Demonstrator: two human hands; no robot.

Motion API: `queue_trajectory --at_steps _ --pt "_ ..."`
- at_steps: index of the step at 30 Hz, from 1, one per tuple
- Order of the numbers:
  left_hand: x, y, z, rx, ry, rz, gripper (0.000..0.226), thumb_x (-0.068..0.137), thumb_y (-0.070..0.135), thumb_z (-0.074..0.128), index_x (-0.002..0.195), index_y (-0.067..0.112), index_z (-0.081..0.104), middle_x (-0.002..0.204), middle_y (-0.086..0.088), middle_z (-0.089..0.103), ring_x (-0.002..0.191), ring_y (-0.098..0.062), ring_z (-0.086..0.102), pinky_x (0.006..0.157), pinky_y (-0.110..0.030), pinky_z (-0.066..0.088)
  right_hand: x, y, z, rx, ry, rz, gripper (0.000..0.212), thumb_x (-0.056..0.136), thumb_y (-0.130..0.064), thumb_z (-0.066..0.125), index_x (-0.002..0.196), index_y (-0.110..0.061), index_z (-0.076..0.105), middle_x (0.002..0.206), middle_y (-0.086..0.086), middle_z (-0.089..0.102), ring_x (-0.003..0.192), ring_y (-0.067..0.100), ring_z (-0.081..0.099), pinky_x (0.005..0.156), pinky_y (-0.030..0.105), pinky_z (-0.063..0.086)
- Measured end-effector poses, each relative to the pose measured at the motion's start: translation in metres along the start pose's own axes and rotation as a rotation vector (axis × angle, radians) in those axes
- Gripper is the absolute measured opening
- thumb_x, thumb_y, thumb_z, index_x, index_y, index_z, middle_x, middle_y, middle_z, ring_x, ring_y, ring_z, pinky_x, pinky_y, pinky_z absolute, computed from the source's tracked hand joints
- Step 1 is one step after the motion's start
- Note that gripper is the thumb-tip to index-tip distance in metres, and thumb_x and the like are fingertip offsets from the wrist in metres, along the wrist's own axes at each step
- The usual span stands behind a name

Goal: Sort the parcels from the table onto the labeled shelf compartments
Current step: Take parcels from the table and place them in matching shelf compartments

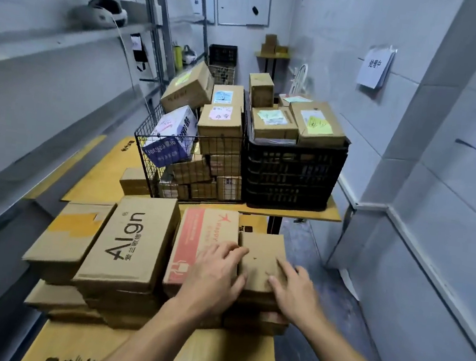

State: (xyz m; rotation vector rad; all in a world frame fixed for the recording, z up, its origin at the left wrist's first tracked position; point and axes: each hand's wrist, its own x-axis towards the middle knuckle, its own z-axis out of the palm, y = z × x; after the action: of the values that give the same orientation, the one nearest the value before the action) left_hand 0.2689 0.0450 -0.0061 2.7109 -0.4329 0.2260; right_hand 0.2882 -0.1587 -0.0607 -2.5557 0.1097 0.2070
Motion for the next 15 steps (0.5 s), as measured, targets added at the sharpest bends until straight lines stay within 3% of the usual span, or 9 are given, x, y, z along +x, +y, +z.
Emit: queue_trajectory --at_steps 6,12,15 --pt "0.010 0.000 0.012 0.008 -0.038 -0.040 0.052 0.093 0.054 0.042 0.142 0.037 0.036 0.142 0.013 0.039 0.128 -0.009 0.034 0.109 -0.034 0.034 0.004 0.005 0.002 0.284 -0.032 0.030 0.059 0.096 -0.048 0.058 0.150 -0.036 0.036 0.136 0.011 0.057 0.124 0.031 0.053 0.099 0.035 0.043" --pt "0.021 -0.003 0.018 -0.036 -0.040 -0.043 0.051 0.092 0.051 0.045 0.141 0.035 0.039 0.139 0.013 0.041 0.126 -0.010 0.037 0.107 -0.035 0.037 0.001 0.008 0.009 0.573 0.006 0.088 0.052 0.094 -0.033 0.066 0.141 -0.039 0.045 0.131 0.000 0.060 0.109 0.033 0.064 0.091 0.052 0.055" --pt "0.029 -0.005 0.016 -0.095 -0.016 -0.066 0.050 0.093 0.049 0.049 0.140 0.037 0.039 0.138 0.015 0.040 0.125 -0.007 0.037 0.106 -0.033 0.038 0.007 0.014 0.003 0.666 0.013 0.089 0.050 0.095 -0.029 0.065 0.140 -0.038 0.045 0.132 -0.002 0.058 0.113 0.027 0.062 0.092 0.054 0.055"
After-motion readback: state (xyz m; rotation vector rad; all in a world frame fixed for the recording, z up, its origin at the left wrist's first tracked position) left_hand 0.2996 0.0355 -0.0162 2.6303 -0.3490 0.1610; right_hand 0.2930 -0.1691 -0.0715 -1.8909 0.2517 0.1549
